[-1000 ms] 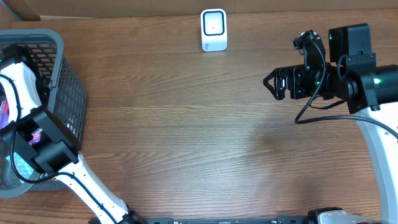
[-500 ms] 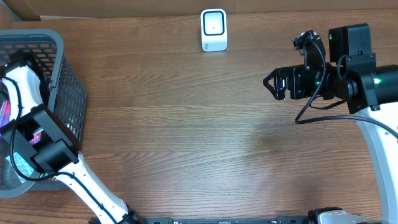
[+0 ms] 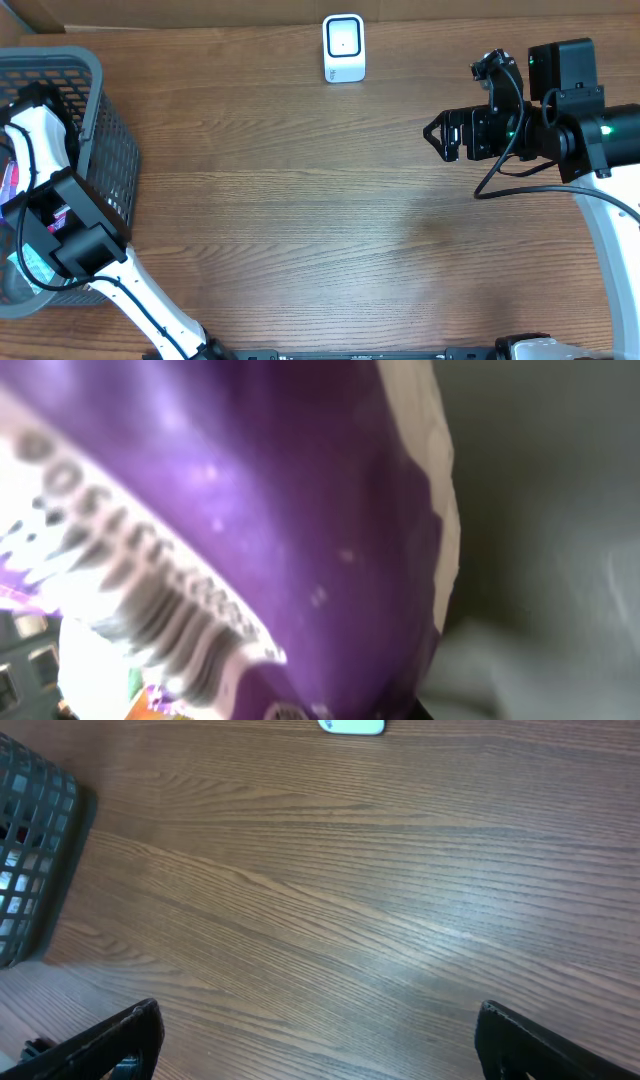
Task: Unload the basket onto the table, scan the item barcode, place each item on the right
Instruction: 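Grasp the purple snack pack with the left gripper and lift, then place the purple pack on the table center and release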
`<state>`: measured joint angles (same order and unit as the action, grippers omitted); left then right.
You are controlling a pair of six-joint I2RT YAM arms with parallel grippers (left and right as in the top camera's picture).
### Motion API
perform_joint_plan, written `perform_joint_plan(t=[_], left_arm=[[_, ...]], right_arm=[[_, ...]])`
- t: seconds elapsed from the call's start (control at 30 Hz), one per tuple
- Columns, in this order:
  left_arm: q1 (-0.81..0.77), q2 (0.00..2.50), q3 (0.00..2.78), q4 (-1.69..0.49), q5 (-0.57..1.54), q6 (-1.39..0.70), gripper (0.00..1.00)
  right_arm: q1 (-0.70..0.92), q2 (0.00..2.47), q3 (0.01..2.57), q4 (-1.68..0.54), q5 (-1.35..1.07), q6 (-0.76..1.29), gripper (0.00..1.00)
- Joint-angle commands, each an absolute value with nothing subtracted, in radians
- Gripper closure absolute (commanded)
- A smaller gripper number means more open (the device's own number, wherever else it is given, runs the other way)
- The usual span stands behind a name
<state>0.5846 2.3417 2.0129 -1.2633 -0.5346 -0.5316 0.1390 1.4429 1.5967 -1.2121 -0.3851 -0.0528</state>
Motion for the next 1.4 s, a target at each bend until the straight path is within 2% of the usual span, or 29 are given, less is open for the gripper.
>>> perform_joint_plan(t=[0.0, 0.37, 0.5, 0.63, 0.87, 1.07, 1.27, 1.37], left_arm=[[0.589, 2.354, 2.14, -1.344, -0.473, -0.516, 0.96], [0.574, 2.354, 2.775, -1.675, -0.229, -0.365, 0.96], [0.551, 2.32, 2.928, -1.69, -0.048, -0.242, 0.96], [0.503, 2.223, 3.009, -1.689, -0.006, -0.239, 0.96], [0.332, 2.009, 3.02, -1.69, 0.138, -0.239, 0.96], [-0.004, 1.949, 2.997, -1.69, 0.149, -0.23, 0.96], [-0.314, 1.966, 2.705, -1.689, -0.035, -0.331, 0.96], [-0.381, 1.971, 2.513, -1.69, -0.066, -0.377, 0.96]], right_arm=[[0.145, 1.444, 1.623, -1.206, -0.383, -0.057, 0.0], [0.145, 1.444, 1.623, -1.199, -0.384, -0.057, 0.0], [0.145, 1.444, 1.623, -1.199, -0.384, -0.057, 0.0], [0.145, 1.444, 1.623, -1.2, -0.384, -0.057, 0.0], [0.145, 1.444, 1.623, -1.193, -0.384, -0.057, 0.0], [0.145, 1.444, 1.623, -1.196, -0.384, -0.057, 0.0], [0.145, 1.444, 1.623, -1.199, -0.383, -0.057, 0.0], [0.145, 1.444, 1.623, -1.199, -0.383, -0.057, 0.0]])
